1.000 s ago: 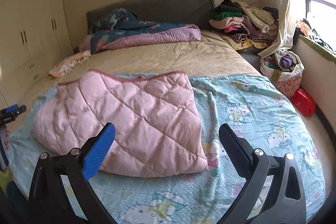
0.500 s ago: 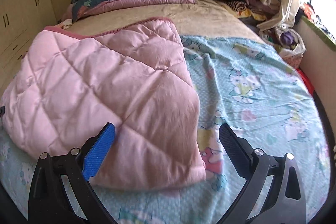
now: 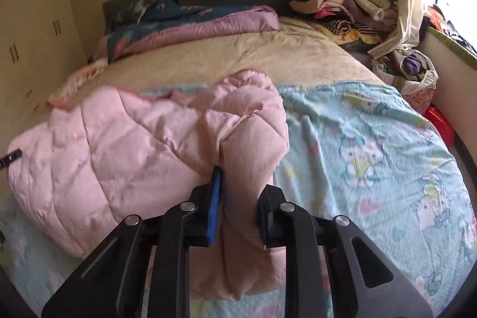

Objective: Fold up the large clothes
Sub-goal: 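Grasp the folded jacket edge with the right gripper while the left gripper grasps it too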

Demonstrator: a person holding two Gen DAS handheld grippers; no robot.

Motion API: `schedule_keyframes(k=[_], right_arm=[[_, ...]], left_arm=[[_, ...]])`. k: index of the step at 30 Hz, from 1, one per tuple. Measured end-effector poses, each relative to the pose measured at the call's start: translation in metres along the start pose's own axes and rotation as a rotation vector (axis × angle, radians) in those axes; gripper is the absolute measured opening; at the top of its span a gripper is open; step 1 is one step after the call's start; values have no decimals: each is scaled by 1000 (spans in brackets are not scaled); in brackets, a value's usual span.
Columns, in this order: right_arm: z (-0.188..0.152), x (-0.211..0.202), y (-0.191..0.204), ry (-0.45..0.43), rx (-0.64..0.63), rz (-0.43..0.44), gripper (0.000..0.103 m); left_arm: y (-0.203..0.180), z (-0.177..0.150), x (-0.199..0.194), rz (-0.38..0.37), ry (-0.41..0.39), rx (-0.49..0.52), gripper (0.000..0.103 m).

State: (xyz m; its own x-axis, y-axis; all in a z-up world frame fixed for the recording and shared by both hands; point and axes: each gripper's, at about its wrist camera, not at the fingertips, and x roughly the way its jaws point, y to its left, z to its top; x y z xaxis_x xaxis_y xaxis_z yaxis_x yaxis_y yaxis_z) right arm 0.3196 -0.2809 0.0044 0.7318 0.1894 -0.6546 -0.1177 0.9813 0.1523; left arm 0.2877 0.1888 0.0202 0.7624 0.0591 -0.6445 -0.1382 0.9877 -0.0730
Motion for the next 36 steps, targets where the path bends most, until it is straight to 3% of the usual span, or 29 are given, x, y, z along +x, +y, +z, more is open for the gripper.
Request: schedule_keyframes(k=[12, 24, 27, 29, 32, 36], right_arm=[[5, 64, -2, 110, 30, -67, 18], [-7, 74, -21, 143, 103, -68, 19], [-7, 62, -23, 129, 117, -64, 28], [-8, 53, -24, 117, 126, -63, 49], [-10, 35, -24, 88, 135, -48, 70], [-11, 8, -20, 42, 133, -23, 87]], left_arm=[[4, 8, 64, 68, 98, -19, 15], [8, 4, 74, 69, 123, -28, 18], [9, 3, 71, 62, 132, -32, 21], [12, 4, 67, 60, 132, -37, 24], [14, 5, 60, 63, 133, -43, 30], [12, 5, 47, 59, 124, -41, 43]])
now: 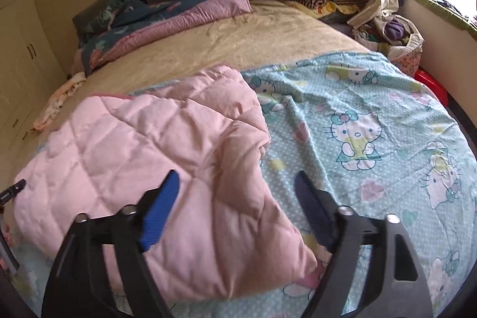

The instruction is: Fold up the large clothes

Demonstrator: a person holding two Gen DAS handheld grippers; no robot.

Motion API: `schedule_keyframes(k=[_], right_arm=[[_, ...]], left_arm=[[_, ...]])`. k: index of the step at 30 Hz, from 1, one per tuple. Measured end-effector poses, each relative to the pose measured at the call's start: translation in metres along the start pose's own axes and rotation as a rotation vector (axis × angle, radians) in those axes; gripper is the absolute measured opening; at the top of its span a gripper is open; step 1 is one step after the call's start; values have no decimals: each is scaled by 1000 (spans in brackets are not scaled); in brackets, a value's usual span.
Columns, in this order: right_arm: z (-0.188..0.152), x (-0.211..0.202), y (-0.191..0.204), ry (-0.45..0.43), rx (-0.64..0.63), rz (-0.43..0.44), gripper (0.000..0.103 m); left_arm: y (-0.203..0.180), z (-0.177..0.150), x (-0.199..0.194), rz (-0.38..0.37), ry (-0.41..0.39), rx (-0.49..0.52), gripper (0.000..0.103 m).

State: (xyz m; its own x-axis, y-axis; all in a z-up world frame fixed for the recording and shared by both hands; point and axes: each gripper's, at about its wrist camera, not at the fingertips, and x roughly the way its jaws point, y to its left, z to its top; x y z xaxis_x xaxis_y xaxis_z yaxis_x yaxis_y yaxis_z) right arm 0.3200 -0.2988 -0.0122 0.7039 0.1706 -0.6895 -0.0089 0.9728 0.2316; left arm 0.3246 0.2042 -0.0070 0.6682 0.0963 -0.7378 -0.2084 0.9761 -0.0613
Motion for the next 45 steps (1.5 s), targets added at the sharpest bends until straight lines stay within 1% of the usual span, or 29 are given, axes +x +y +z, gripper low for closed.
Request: schedule_keyframes(k=[2, 4, 6, 7, 9, 10, 12, 13, 17, 21, 26, 30, 33, 37, 42, 45], right_arm=[[0, -12, 3, -22, 1, 11, 95], [-1, -26, 5, -38, 8, 33, 98], [-2, -40, 8, -51, 16, 58, 98], [-3, -45, 9, -54, 17, 67, 98], [-5, -56, 12, -63, 16, 81, 99], [-6, -59, 14, -66, 14, 85, 99], [-9, -70, 18, -75, 5, 93, 99], [-10, -74, 20, -81, 0, 93, 99], [-15, -89, 27, -94, -21, 107, 99], [-20, -105, 32, -109, -39, 115, 99], [-28, -120, 33, -115, -32, 124, 99], [-36, -124, 30, -111, -7, 127, 99], [-44, -121, 28, -90, 27, 123, 99], [-53, -110, 23, -57, 79, 106, 99], [-67, -84, 17, 32, 138, 97, 99], [-72, -68, 15, 69, 159, 85, 99]], left_arm=[[0, -2, -9, -16, -6, -2, 50], [1, -4, -17, -28, -13, -13, 62], [0, -7, -28, -38, -24, -21, 66], [0, -7, -33, -39, -28, -22, 72], [-1, -10, -45, -34, -41, -22, 79], [-2, -11, -50, -32, -46, -22, 84], [-3, -14, -61, -25, -60, -17, 91], [-5, -15, -65, -21, -67, -11, 93], [-9, -22, -85, 2, -100, 17, 93], [-13, -29, -100, -6, -109, 32, 93], [-13, -41, -112, -23, -106, 18, 93], [-14, -52, -116, -16, -105, 13, 93], [-13, -61, -114, -24, -88, -6, 93], [-9, -75, -105, -39, -45, -48, 93], [-8, -90, -92, -41, -9, -72, 93], [-5, -95, -81, -74, 25, -122, 93]])
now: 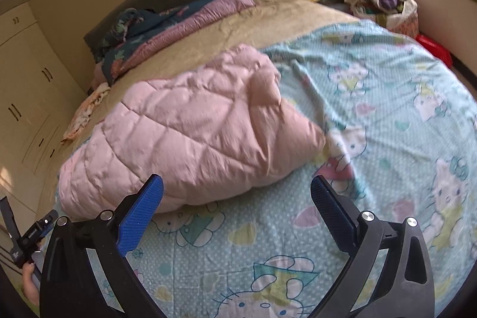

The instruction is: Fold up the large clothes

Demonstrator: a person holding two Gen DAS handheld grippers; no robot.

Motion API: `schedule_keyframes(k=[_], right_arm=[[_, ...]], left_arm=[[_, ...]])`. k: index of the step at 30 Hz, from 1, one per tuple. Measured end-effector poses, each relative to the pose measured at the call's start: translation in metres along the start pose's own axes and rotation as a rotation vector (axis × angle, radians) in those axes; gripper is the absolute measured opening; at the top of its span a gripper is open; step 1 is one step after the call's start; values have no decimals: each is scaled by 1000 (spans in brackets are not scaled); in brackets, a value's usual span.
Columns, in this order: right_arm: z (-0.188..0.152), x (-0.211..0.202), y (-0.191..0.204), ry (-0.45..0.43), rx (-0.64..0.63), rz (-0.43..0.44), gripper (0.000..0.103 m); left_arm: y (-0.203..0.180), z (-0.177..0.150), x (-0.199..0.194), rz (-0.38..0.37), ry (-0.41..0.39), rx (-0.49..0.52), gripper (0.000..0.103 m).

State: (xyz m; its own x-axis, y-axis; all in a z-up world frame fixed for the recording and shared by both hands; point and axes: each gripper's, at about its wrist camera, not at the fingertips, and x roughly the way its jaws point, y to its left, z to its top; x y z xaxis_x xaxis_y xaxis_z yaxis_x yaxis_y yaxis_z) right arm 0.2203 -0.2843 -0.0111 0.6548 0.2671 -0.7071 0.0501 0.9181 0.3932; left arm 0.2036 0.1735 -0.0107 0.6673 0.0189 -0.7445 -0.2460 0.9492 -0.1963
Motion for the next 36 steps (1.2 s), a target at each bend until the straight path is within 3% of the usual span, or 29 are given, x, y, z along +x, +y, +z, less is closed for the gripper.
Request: schedule_keyframes(k=[9, 14, 23, 30, 36], right_arm=[[8, 43, -27, 54, 207, 52, 99], [15, 63, -31, 77, 231, 37, 99], [19, 94, -31, 94, 232, 65, 99], [25, 113, -36, 94, 259, 95, 99], [29, 127, -36, 82, 240, 109, 99]], left_arm=[[16, 2, 31, -106, 94, -192, 93], [27, 8, 49, -183, 125, -332, 93], [35, 18, 90, -272, 153, -488, 94], [35, 25, 115, -295, 136, -535, 95], [25, 31, 121, -261, 98, -481, 95]])
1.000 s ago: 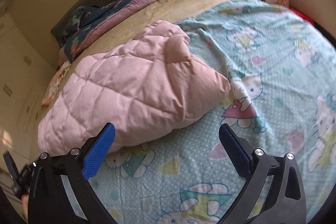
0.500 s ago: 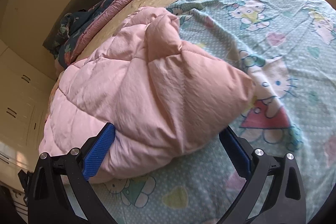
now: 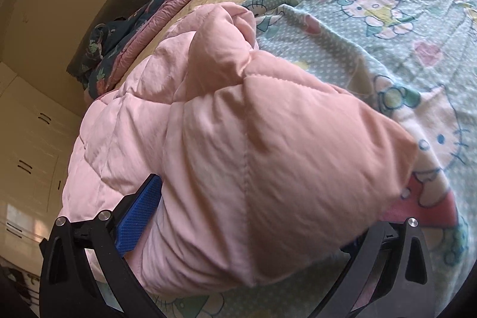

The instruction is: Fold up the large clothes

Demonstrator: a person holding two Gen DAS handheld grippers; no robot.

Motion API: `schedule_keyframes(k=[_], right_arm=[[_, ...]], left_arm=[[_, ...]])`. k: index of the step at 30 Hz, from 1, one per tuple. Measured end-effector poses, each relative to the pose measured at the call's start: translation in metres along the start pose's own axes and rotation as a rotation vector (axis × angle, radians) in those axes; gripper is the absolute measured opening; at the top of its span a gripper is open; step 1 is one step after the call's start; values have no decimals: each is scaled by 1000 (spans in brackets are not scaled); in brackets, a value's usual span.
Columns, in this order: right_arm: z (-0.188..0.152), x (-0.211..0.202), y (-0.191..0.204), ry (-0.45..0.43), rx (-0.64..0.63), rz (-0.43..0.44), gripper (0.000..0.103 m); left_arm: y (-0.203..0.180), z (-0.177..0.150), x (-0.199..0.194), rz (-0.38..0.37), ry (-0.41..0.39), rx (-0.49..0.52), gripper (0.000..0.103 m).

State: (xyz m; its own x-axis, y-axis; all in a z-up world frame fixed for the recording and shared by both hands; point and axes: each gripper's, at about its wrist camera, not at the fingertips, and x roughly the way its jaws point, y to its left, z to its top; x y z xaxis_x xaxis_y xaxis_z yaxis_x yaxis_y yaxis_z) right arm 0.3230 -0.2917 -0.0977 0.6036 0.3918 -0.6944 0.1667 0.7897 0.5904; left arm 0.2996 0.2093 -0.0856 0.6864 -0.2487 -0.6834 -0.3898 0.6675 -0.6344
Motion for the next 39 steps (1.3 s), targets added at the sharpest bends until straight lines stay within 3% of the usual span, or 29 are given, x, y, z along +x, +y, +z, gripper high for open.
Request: schedule_keyframes(k=[3, 5, 6, 8, 10, 14, 22, 29, 39], right_arm=[[0, 0, 4, -13, -31, 6, 95], [0, -1, 7, -18, -55, 31, 82], [-1, -2, 11, -22, -76, 36, 79], [-1, -5, 18, -35, -118, 50, 62], [-1, -11, 29, -58, -187, 42, 52], [-1, -22, 48, -89, -298, 16, 39], [0, -52, 88, -154, -461, -10, 32], [-12, -103, 120, -225, -594, 12, 31], [-45, -157, 120, -233, -633, 20, 30]], left_arm=[[-5, 2, 0, 8, -13, 23, 93], [-12, 1, -1, 16, -29, 62, 84], [-17, 2, -2, 23, -37, 81, 77], [-30, 1, -7, 46, -62, 144, 65], [-41, 0, -12, 69, -85, 203, 50], [-59, -2, -20, 105, -114, 296, 39], [-89, -9, -41, 124, -152, 392, 31], [-102, -19, -83, 94, -171, 466, 30], [-99, -44, -128, 81, -177, 504, 30]])
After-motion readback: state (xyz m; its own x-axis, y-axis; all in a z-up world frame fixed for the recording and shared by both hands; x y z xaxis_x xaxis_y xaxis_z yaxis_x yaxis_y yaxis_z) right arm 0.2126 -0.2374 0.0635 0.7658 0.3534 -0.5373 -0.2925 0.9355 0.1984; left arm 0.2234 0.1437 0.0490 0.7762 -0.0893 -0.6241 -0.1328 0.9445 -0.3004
